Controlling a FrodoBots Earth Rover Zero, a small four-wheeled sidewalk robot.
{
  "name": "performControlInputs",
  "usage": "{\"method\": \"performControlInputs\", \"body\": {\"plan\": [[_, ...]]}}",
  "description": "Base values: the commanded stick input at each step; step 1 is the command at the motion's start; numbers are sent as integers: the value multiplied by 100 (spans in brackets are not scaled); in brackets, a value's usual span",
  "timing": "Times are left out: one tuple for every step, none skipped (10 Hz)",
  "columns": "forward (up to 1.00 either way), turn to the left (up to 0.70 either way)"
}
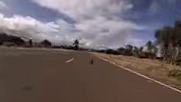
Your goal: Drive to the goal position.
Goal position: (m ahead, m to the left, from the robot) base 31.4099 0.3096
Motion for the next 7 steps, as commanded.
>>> {"method": "performControlInputs", "body": {"plan": [[70,0],[70,0],[70,0],[70,0],[70,0],[70,-35],[70,-35]]}}
